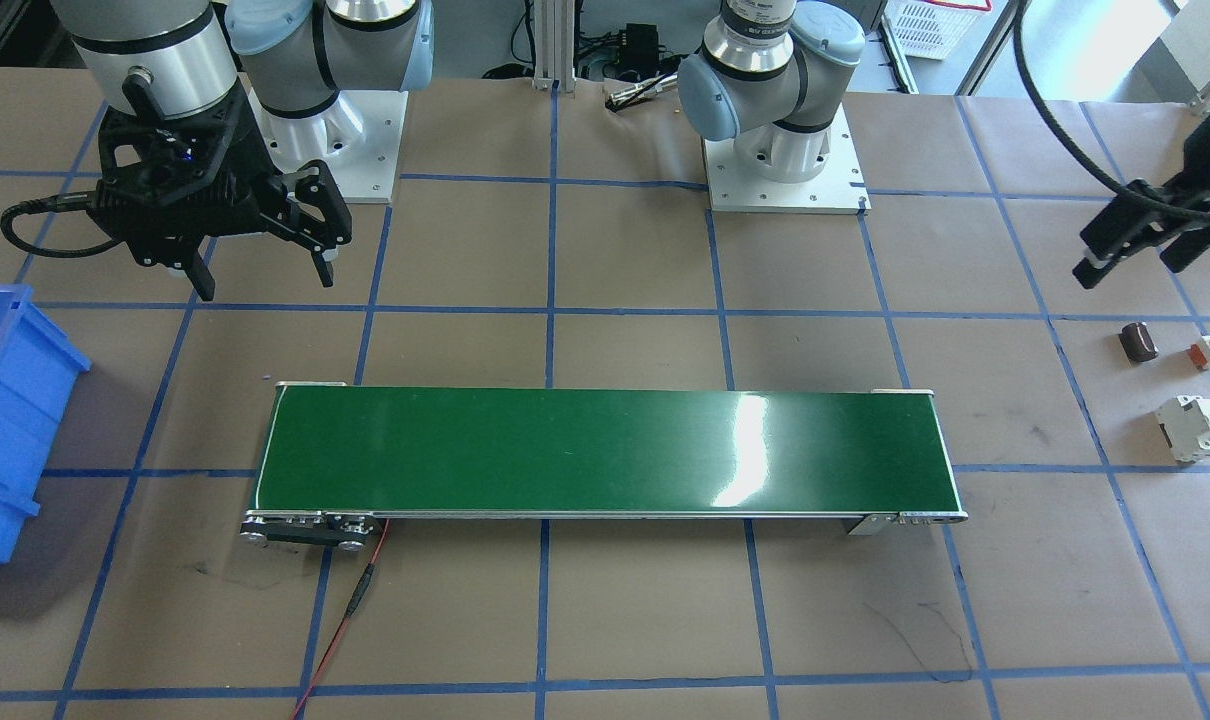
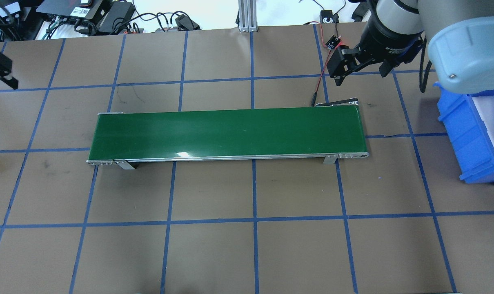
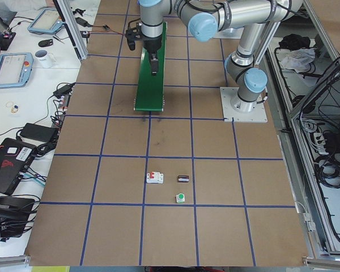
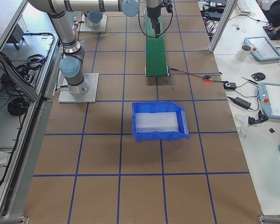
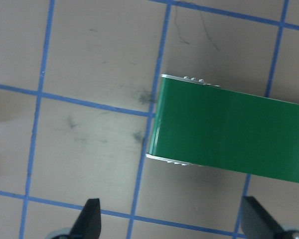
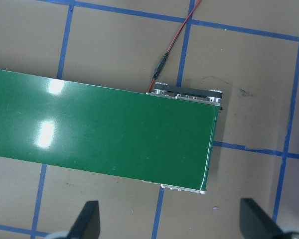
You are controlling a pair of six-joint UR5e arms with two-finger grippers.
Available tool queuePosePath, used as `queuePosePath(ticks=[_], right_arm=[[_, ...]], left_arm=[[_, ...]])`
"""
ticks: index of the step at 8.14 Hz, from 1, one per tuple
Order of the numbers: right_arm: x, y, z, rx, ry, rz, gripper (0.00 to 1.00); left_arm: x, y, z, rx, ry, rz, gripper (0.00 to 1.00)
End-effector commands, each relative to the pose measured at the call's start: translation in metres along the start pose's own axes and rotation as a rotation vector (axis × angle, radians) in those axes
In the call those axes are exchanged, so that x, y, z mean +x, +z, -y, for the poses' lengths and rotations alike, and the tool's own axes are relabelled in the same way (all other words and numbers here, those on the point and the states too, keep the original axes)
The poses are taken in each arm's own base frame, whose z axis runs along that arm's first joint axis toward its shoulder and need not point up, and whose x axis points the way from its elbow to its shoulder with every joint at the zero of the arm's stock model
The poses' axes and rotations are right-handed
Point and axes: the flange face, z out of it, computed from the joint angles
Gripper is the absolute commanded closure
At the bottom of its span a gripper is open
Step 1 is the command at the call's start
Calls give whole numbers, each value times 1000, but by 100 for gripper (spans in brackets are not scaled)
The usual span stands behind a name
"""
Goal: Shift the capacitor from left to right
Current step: 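Lower the left gripper and grasp the dark brown capacitor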
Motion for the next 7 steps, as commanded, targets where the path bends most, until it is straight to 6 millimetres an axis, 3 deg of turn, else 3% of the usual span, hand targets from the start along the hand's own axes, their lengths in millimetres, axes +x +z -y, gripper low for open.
queuePosePath(ticks=[1, 3, 5, 7], right_arm=[[0, -1, 1, 7, 0, -1, 0], [-1, 0, 0, 4, 1, 10, 0], [-1, 1, 1, 8, 0, 15, 0], [-1, 0, 1, 9, 0, 16, 0]], left_arm=[[-152, 44, 10, 32, -11, 39, 0], [-228, 74, -4, -13, 14, 17, 0], [-263, 130, -15, -98, 48, 5, 0], [-289, 181, -29, -90, 116, 116, 0]])
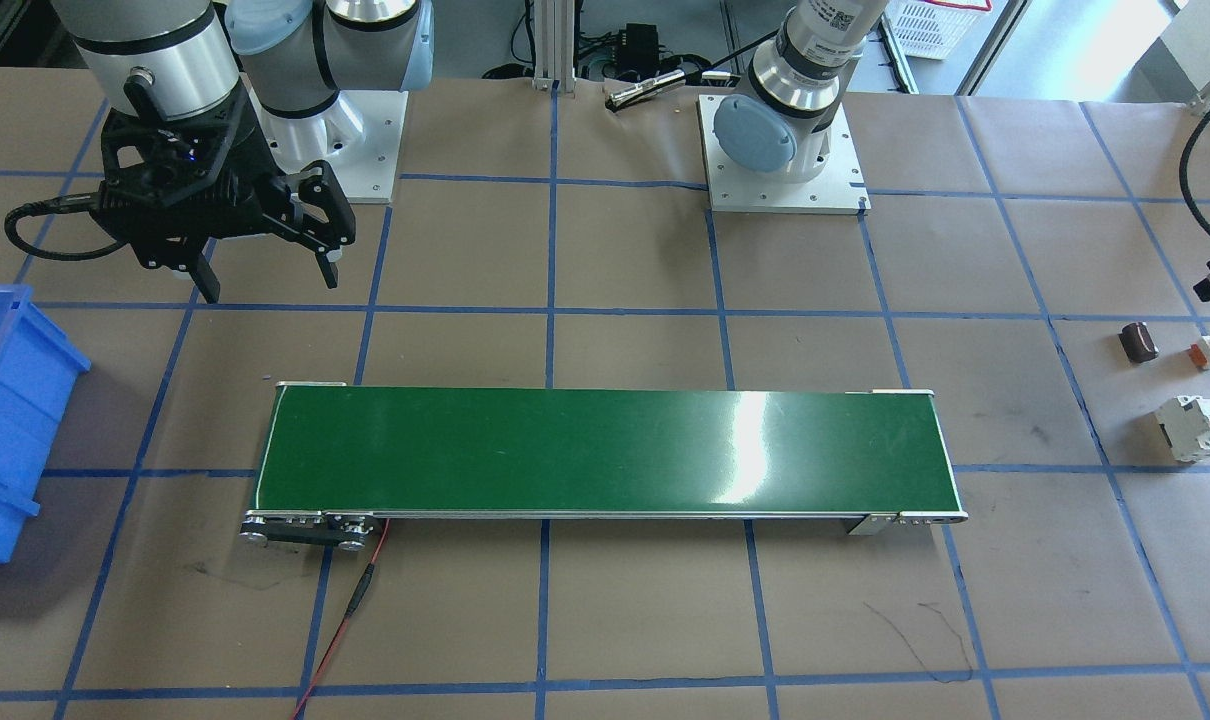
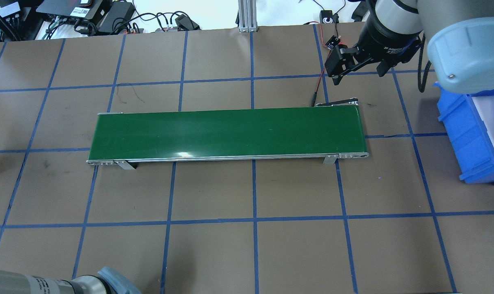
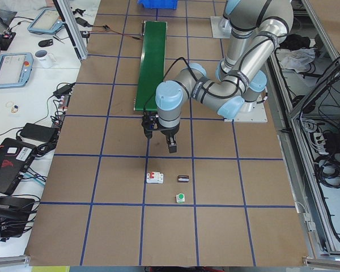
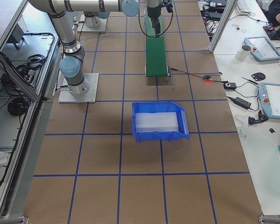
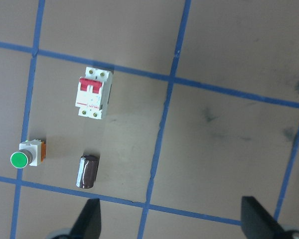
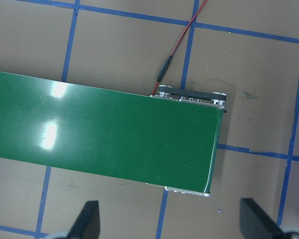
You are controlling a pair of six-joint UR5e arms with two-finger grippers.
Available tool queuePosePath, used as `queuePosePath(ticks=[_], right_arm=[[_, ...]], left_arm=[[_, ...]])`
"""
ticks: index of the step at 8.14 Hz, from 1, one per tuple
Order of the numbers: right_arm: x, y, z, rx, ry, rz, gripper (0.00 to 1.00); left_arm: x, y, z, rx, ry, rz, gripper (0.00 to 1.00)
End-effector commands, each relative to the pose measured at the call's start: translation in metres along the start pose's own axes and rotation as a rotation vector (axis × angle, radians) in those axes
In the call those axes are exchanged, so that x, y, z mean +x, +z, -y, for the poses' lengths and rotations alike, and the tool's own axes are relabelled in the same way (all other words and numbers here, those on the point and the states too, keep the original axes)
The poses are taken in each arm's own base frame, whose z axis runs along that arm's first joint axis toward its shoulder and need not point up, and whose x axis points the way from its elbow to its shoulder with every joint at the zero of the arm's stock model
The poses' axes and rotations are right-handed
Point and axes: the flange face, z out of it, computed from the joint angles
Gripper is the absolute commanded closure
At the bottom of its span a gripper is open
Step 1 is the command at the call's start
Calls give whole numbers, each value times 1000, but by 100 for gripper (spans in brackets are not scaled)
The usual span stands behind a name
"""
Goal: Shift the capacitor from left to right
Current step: 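Lower the left gripper and grasp the dark brown capacitor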
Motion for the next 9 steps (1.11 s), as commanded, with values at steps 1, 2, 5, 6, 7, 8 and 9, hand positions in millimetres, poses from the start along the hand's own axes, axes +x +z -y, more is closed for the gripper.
queuePosePath(ticks=[1, 2, 5, 6, 7, 8, 9], right_arm=[[0, 0, 0, 2, -2, -4, 0], [1, 0, 0, 1, -2, -12, 0], [2, 0, 0, -4, 0, -13, 0], [2, 0, 0, -6, 0, -14, 0], [2, 0, 0, -6, 0, -14, 0], [1, 0, 0, -6, 0, -14, 0], [2, 0, 0, -6, 1, -16, 0]], left_arm=[[-39, 71, -18, -6, 25, 71, 0], [-49, 99, -19, -29, 14, 41, 0], [-76, 139, -25, -44, 10, 16, 0], [-79, 154, -23, -54, 10, 8, 0], [-74, 172, -27, -70, 8, -16, 0], [-74, 178, -29, -40, 2, 19, 0], [-75, 182, -30, -35, -1, 21, 0]])
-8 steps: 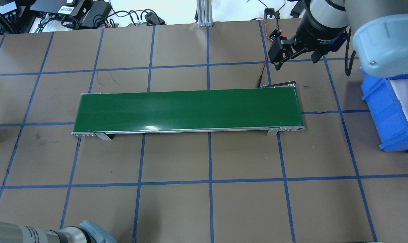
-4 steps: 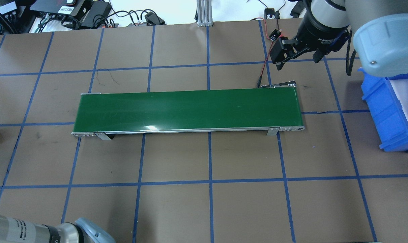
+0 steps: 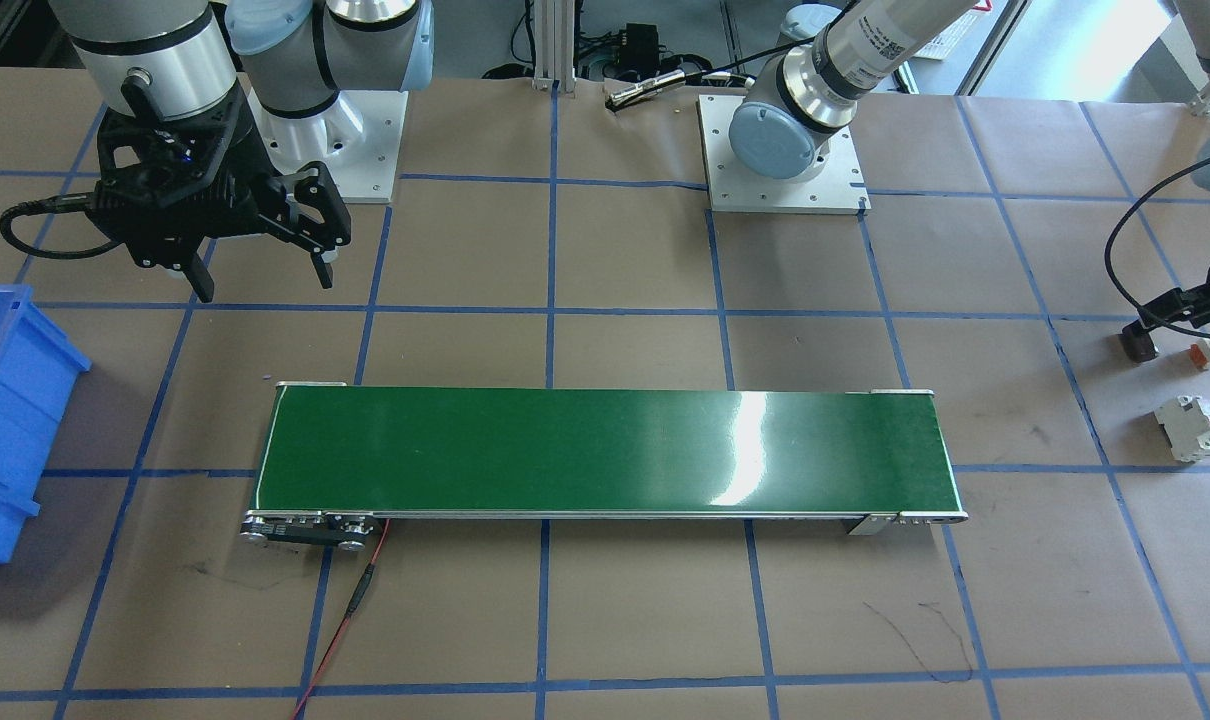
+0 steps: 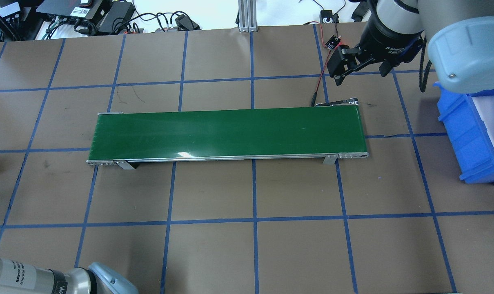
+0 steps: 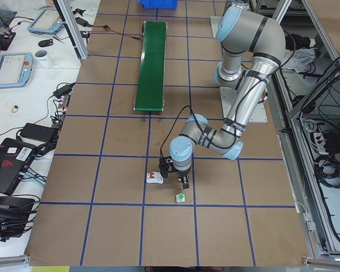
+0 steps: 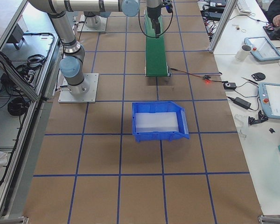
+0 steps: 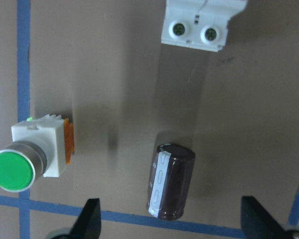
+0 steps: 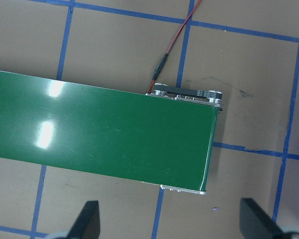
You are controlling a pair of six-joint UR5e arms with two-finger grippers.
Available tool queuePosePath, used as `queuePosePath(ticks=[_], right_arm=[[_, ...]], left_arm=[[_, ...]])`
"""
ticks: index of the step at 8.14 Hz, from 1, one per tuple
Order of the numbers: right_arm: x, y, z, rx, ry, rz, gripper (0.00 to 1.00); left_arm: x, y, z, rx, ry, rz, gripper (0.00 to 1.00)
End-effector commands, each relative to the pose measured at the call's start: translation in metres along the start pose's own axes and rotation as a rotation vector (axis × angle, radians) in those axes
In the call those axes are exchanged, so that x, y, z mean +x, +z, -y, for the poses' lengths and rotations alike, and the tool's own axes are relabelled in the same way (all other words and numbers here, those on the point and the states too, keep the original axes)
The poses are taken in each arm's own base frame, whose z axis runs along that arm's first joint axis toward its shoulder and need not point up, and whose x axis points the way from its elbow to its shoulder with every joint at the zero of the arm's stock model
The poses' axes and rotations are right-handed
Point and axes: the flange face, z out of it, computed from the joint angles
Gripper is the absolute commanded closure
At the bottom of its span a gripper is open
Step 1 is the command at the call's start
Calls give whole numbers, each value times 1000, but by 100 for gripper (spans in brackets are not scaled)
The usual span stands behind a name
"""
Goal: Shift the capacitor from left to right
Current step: 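Lower the left gripper and grasp the dark brown capacitor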
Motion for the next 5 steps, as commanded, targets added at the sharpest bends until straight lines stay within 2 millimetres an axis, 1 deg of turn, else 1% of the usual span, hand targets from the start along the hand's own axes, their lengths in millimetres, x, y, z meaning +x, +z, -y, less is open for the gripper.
queuePosePath(ticks=[1, 2, 3, 4, 5], right_arm=[[0, 1, -1, -10, 1, 0, 0], [0, 1, -1, -14, 18, 3, 0], [0, 2, -2, -17, 18, 4, 0], [-1, 1, -1, -13, 5, 0, 0], [0, 2, -2, -15, 6, 3, 0]], left_arm=[[-1, 19, -1, 10, -6, 6, 0], [-1, 27, 0, 4, -5, -5, 0], [-1, 29, 0, 1, -4, -9, 0], [-1, 29, 0, -4, -3, -7, 9], [-1, 30, -1, -9, -1, -7, 33]])
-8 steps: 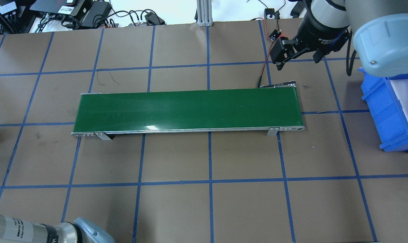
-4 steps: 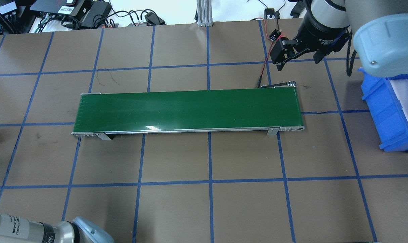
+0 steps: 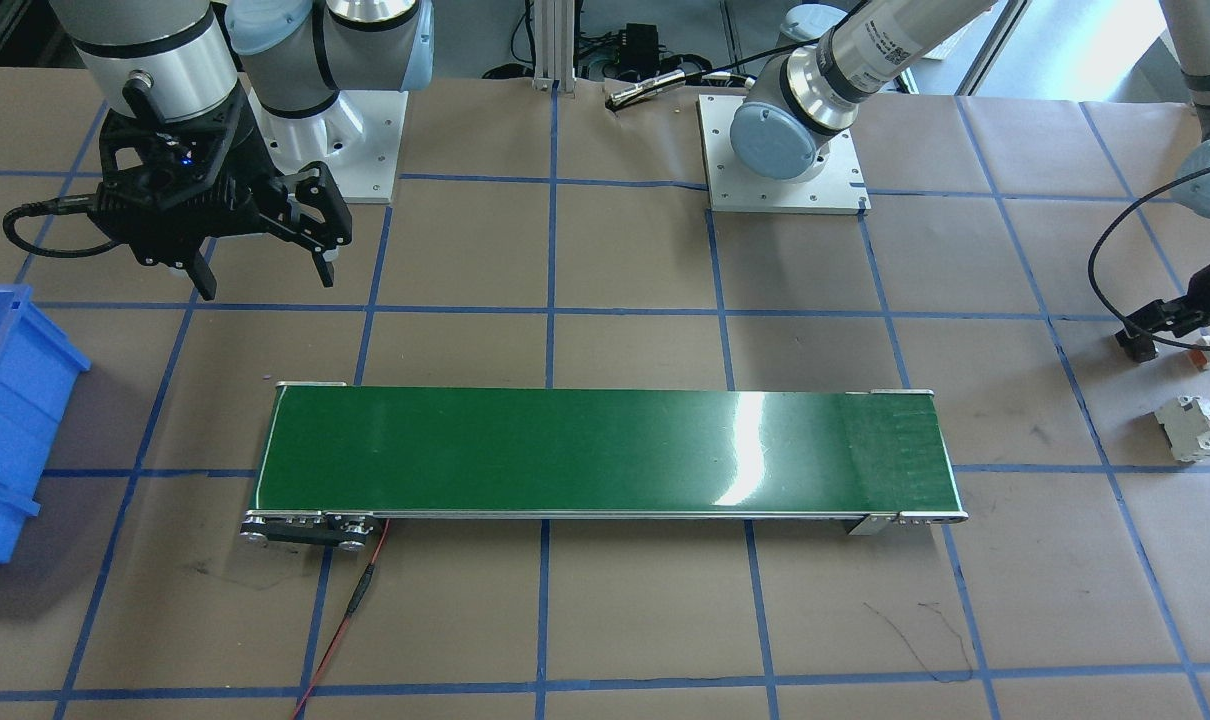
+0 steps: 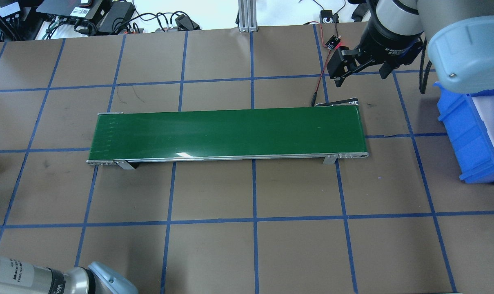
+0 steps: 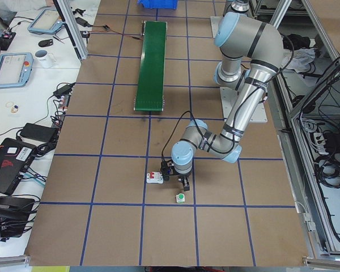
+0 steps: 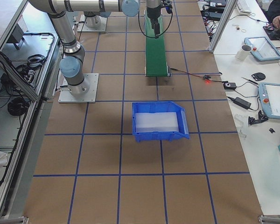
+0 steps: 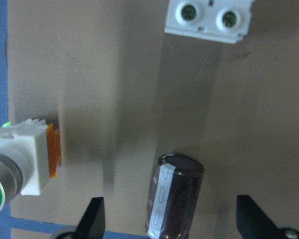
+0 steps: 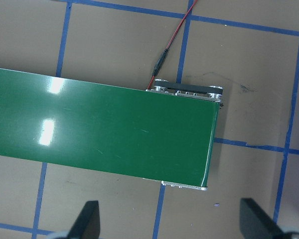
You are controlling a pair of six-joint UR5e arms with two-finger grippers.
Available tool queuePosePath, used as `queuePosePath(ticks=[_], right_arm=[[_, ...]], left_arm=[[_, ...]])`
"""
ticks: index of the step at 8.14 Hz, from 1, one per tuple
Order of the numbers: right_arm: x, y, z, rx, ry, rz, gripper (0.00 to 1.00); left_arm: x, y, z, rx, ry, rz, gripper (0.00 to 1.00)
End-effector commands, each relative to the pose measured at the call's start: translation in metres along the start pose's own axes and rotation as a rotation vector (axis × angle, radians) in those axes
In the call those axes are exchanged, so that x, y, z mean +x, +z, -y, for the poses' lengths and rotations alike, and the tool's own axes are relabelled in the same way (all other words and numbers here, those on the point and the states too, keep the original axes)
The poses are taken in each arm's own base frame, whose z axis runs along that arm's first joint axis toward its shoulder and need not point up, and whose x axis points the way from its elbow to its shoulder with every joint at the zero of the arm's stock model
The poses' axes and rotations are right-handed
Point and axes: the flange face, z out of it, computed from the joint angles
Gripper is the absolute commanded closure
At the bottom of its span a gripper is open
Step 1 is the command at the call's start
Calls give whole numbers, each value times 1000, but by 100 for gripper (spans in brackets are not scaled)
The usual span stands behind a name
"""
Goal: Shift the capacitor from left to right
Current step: 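Lower the left gripper and grasp the dark brown capacitor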
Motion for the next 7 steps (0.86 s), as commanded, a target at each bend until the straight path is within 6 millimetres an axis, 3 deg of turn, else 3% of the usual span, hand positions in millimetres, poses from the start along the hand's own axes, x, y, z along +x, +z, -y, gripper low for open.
queuePosePath(ticks=[1, 2, 4, 6, 7], right_arm=[[-1, 3, -1, -6, 2, 8, 0], [-1, 2, -2, -6, -12, 2, 0], [-2, 2, -2, -5, 0, 10, 0], [-3, 2, -2, -5, 3, 18, 0], [-2, 3, -2, -8, -6, 4, 0]], left_arm=[[1, 4, 0, -7, 0, -6, 44], [4, 6, -2, -10, -1, -15, 46], [10, 9, -6, -19, 10, -22, 72], [16, -25, -6, 12, 15, 25, 73], [23, -62, -14, 28, 6, 50, 73]])
